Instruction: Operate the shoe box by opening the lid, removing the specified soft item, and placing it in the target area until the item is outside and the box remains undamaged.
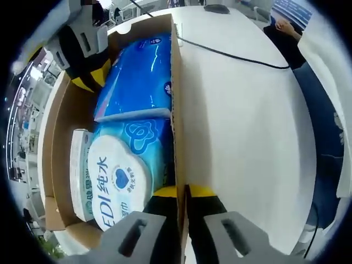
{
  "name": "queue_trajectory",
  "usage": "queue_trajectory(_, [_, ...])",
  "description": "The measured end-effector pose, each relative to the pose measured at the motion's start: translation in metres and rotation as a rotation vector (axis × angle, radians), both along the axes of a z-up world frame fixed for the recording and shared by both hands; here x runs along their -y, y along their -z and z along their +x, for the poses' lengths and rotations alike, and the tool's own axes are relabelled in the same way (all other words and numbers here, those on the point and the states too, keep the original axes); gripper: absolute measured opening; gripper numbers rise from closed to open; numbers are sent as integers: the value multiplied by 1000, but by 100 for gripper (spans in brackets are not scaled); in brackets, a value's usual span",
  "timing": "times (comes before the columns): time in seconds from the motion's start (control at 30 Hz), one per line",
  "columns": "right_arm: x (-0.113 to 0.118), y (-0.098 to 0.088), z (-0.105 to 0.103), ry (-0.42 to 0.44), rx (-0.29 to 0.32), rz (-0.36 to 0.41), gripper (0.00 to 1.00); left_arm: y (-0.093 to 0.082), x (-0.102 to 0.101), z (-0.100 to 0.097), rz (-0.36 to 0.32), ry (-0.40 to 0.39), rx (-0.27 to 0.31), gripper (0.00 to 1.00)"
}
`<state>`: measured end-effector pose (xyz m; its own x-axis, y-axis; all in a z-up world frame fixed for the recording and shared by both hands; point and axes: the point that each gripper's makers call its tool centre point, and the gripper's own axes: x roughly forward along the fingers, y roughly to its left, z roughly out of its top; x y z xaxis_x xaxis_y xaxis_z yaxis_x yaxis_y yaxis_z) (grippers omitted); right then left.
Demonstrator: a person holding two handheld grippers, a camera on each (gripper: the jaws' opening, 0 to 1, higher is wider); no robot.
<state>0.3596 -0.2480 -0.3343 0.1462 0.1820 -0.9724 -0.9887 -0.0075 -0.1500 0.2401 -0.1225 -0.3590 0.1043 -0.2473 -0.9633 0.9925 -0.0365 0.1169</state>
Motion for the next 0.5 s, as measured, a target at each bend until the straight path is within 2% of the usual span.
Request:
queue_trajectory(0.1, [-1,5,2,22,-4,-18,11,-1,0,0,-1,0,0,1])
queue_trajectory(0.3, [-2,3,2,9,-2,-42,11,0,0,0,-3,-2,-1,1])
queue_trajectory(0.4, [-6,2,1,-25,-28,-18,11,0,-1,0,-3,0,0,1])
queue_trajectory(0.5, [-6,2,0,-16,-54,-20,11,-1,-1,0,-4,0,-1,1])
